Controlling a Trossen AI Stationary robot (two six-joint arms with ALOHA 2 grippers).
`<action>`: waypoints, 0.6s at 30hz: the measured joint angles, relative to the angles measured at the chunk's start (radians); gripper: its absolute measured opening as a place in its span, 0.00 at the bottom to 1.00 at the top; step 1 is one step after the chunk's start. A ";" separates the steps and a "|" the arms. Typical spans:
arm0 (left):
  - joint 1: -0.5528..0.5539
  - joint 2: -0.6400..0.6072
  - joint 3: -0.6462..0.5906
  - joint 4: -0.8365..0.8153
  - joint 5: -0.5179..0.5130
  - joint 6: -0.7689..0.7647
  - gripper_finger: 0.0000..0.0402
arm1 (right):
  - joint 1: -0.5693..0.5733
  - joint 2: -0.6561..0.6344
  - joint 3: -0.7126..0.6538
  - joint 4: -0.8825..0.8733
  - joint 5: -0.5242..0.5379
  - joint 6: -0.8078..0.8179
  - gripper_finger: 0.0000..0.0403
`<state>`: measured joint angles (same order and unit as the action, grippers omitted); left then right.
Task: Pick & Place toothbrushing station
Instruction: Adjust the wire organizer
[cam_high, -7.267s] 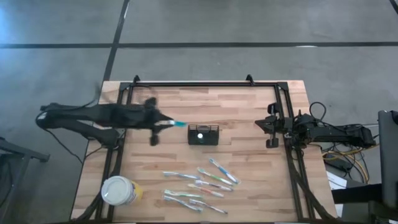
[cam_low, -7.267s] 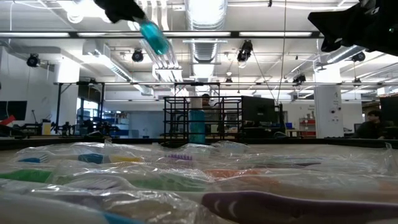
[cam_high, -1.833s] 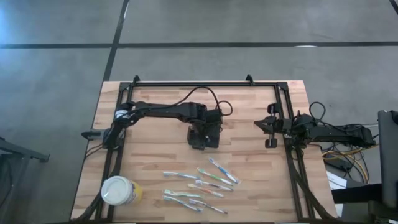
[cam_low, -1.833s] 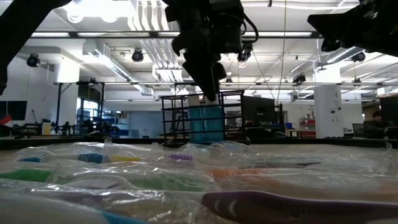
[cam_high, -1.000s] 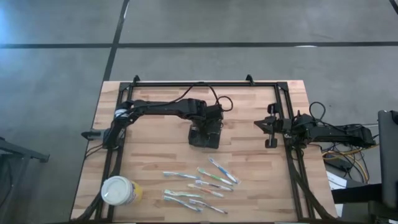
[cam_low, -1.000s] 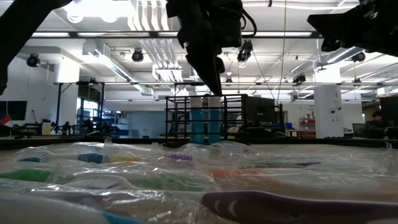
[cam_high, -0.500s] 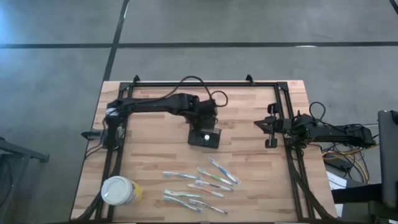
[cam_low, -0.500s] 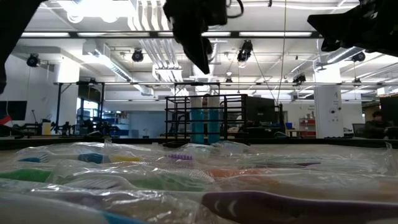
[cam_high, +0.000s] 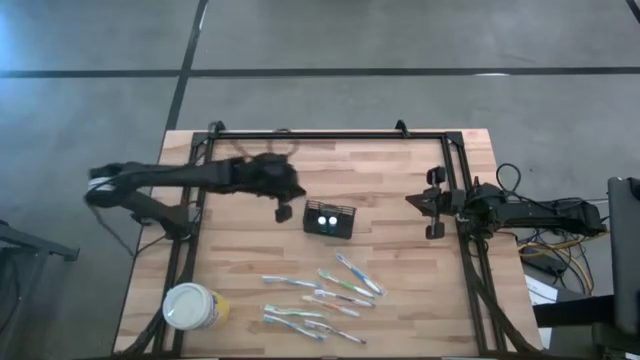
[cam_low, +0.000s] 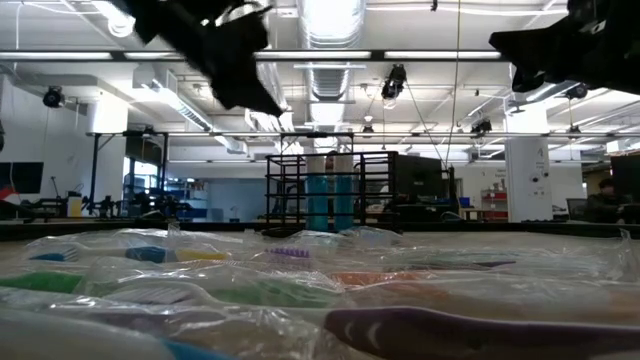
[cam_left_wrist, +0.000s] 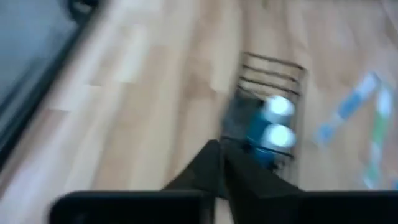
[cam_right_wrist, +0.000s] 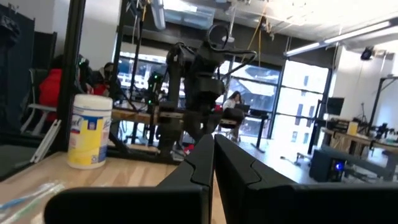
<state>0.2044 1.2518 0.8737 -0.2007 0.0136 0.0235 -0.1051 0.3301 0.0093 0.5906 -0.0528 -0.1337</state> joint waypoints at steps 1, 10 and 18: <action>0.013 -0.033 -0.068 0.080 -0.003 -0.019 0.02 | 0.000 0.017 0.000 0.011 0.000 0.002 0.02; 0.069 -0.076 -0.368 0.455 -0.007 -0.204 0.01 | 0.006 0.307 0.111 0.058 -0.009 0.053 0.02; 0.069 0.040 -0.376 0.501 -0.032 -0.218 0.01 | 0.127 0.789 0.272 0.175 -0.075 0.098 0.02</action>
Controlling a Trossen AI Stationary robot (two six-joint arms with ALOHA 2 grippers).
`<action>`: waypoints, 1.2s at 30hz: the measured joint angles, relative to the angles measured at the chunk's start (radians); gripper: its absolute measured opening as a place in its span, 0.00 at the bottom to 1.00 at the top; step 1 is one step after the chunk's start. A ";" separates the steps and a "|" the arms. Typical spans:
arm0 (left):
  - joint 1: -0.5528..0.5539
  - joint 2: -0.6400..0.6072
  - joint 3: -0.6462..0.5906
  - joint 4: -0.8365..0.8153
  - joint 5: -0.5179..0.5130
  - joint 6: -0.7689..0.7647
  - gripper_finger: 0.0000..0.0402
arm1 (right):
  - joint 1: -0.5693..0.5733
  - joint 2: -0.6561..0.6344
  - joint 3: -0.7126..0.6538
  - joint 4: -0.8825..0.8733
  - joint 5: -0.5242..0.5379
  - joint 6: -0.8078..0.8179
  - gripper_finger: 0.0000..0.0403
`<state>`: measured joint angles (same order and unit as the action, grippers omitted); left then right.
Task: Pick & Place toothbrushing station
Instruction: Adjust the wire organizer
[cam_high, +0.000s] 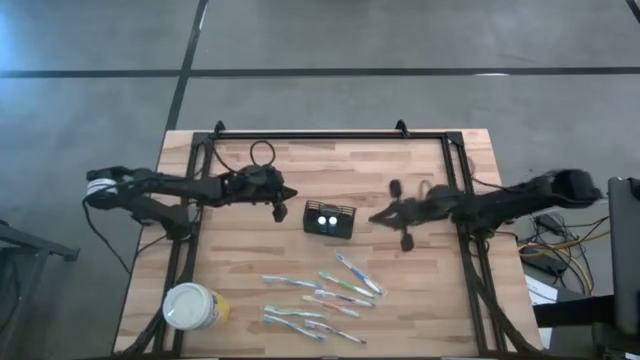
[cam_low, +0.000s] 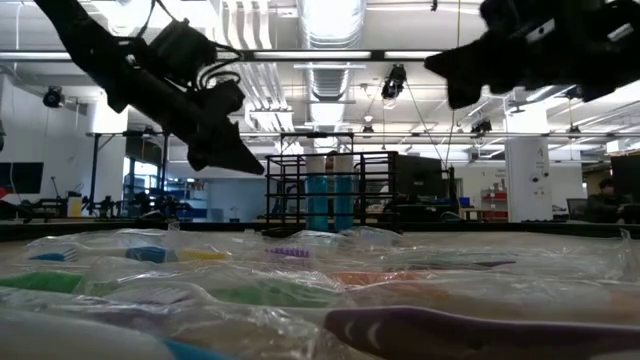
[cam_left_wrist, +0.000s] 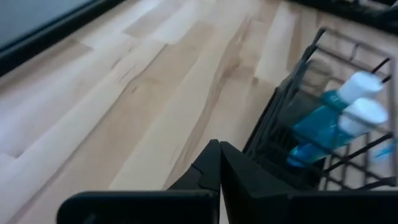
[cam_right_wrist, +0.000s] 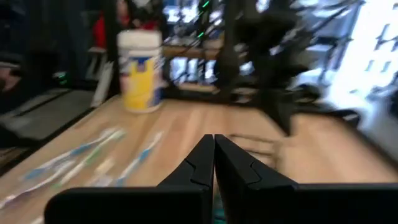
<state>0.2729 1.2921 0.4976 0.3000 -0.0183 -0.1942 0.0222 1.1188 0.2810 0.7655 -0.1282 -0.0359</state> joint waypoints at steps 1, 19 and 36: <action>0.000 0.017 0.000 0.012 0.000 0.001 0.01 | 0.022 0.061 0.017 0.011 0.002 0.008 0.02; 0.001 0.158 0.019 0.092 0.001 0.000 0.01 | 0.157 0.480 0.296 -0.162 0.018 0.087 0.02; -0.046 0.156 0.023 0.077 0.062 -0.036 0.01 | 0.124 0.459 0.286 -0.291 0.311 0.213 0.02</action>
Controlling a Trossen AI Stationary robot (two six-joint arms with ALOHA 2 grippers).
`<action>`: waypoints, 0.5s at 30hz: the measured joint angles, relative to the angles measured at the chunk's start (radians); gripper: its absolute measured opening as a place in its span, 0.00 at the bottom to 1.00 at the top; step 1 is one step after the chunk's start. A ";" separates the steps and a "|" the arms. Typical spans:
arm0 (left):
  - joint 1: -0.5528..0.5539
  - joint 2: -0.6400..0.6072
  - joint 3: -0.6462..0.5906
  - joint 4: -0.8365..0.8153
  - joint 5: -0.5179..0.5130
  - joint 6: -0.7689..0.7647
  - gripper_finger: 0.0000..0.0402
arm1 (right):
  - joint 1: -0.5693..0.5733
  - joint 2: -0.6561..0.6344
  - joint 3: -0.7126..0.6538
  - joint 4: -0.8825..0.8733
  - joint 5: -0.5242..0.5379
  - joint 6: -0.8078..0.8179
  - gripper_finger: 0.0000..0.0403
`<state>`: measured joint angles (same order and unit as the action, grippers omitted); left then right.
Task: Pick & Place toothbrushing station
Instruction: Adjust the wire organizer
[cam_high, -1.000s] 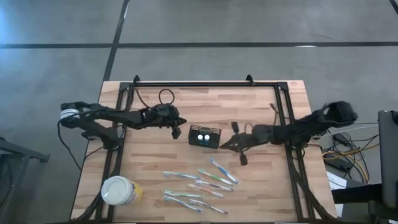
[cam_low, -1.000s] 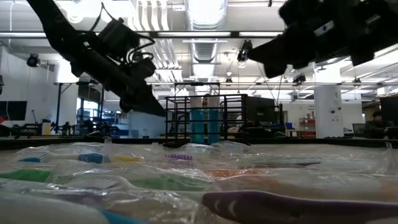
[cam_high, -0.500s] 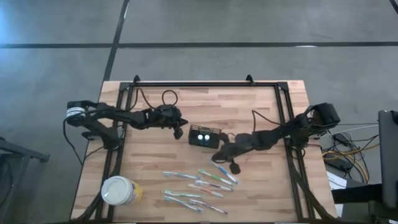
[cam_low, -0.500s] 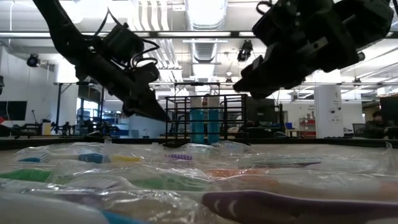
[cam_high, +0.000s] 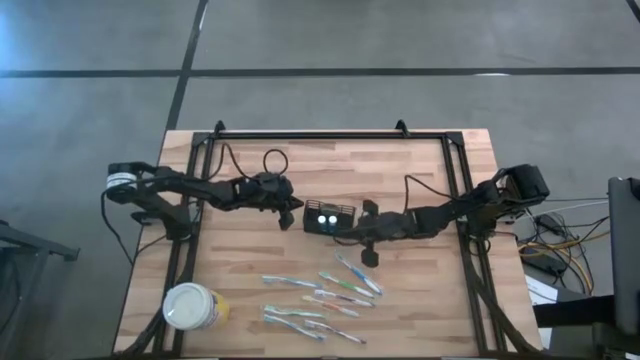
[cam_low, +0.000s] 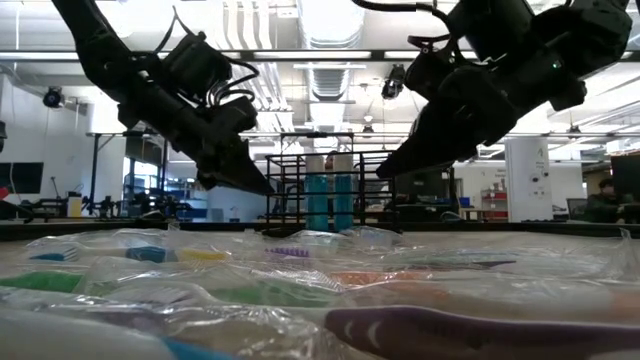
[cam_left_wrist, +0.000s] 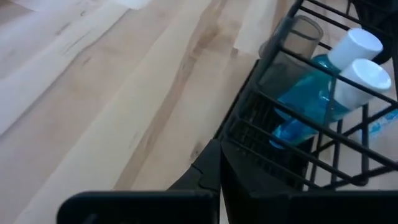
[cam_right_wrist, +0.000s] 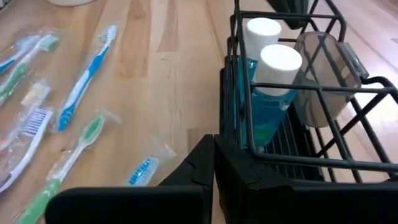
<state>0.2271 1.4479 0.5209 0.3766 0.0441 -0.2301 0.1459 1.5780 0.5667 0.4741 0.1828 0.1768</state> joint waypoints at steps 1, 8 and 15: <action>-0.003 0.000 0.000 -0.002 0.000 -0.001 0.01 | -0.003 0.000 0.000 0.000 0.000 0.001 0.02; -0.029 0.000 0.000 -0.011 0.000 -0.003 0.01 | -0.020 0.001 0.000 0.000 0.006 0.022 0.02; -0.040 0.000 0.002 -0.011 0.000 -0.006 0.01 | -0.024 0.002 0.000 -0.005 0.003 0.033 0.02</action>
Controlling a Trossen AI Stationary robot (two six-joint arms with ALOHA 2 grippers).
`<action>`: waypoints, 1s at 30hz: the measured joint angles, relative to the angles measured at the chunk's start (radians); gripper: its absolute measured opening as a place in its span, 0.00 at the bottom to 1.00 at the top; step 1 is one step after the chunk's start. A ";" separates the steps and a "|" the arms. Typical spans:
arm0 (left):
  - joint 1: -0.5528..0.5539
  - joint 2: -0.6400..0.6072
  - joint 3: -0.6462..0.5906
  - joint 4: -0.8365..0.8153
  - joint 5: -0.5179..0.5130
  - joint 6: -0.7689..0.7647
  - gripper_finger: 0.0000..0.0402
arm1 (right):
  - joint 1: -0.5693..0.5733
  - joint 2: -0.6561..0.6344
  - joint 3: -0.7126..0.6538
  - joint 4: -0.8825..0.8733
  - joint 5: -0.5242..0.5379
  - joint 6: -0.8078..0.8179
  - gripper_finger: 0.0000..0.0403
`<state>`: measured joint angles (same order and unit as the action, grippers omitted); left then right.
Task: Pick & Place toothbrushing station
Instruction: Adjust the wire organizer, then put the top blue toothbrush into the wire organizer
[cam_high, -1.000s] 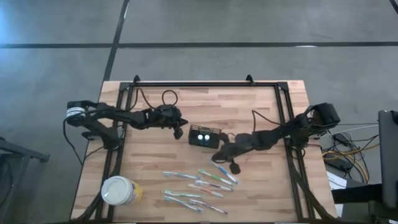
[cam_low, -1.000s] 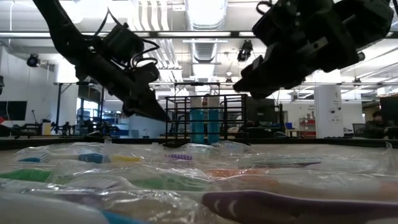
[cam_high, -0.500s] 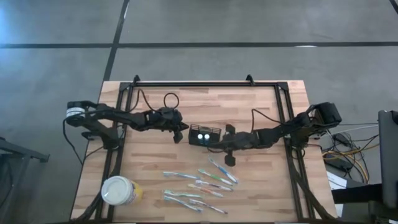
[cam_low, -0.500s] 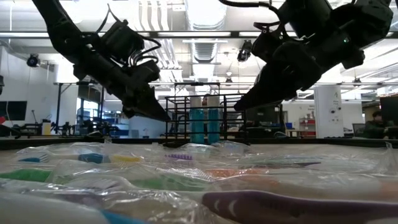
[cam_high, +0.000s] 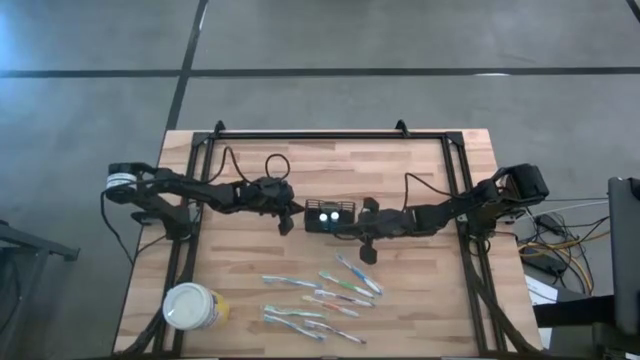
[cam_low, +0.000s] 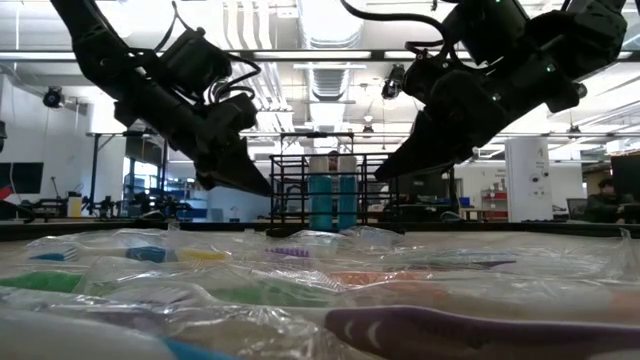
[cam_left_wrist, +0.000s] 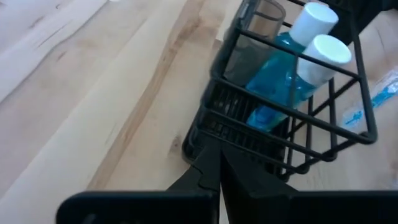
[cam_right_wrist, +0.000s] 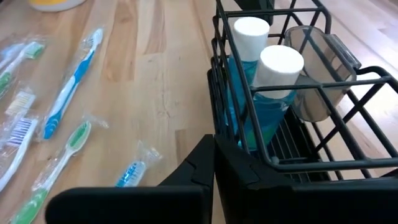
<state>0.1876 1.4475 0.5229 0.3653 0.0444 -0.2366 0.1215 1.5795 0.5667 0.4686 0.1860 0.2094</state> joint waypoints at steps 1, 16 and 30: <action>0.000 0.000 0.001 0.000 0.000 0.000 0.01 | 0.000 0.000 0.000 -0.001 -0.002 0.000 0.02; 0.000 -0.059 0.007 -0.038 -0.022 0.004 0.05 | 0.007 0.000 0.000 0.001 -0.067 -0.038 0.02; -0.019 -0.459 -0.089 -0.124 -0.036 0.122 0.04 | 0.027 -0.057 0.000 -0.004 -0.194 -0.072 0.02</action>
<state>0.1687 0.9881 0.4336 0.2417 0.0083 -0.1143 0.1485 1.5224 0.5667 0.4651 -0.0085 0.1379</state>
